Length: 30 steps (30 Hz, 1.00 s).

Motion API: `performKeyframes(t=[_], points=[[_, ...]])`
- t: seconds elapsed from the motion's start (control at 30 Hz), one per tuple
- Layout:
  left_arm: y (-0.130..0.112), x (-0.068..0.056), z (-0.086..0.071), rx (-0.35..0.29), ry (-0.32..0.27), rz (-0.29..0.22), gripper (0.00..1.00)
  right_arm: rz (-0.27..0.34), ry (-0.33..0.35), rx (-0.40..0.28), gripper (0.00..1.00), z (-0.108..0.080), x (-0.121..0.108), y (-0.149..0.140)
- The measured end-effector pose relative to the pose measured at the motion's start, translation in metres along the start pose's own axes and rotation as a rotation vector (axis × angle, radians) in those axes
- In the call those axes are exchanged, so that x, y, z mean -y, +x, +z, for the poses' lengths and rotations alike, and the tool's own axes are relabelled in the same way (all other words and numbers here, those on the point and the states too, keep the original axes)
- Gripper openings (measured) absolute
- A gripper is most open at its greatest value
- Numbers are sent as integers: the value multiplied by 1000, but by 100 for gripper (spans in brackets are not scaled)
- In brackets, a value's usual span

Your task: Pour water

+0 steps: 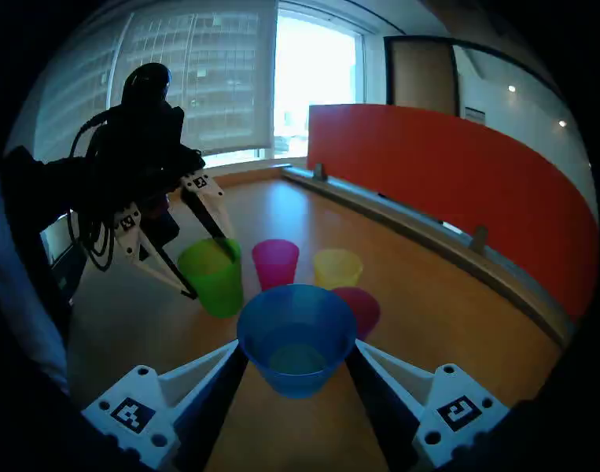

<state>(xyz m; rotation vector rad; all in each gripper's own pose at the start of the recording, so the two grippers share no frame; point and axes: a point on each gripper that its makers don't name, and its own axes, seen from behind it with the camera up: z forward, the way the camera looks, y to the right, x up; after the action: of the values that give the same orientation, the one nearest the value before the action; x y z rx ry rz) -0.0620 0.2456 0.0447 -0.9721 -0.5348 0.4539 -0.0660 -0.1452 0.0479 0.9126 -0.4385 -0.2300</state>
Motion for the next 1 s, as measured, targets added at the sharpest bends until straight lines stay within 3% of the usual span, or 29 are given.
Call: performKeyframes(t=[0.53, 1.0], points=[[38, 17, -60, -157, 121, -50, 86, 15, -48, -128, 88, -22, 13, 57], [52, 32, -91, -261, 190, -110, 86, 15, -70, -245, 88, -32, 27, 97]])
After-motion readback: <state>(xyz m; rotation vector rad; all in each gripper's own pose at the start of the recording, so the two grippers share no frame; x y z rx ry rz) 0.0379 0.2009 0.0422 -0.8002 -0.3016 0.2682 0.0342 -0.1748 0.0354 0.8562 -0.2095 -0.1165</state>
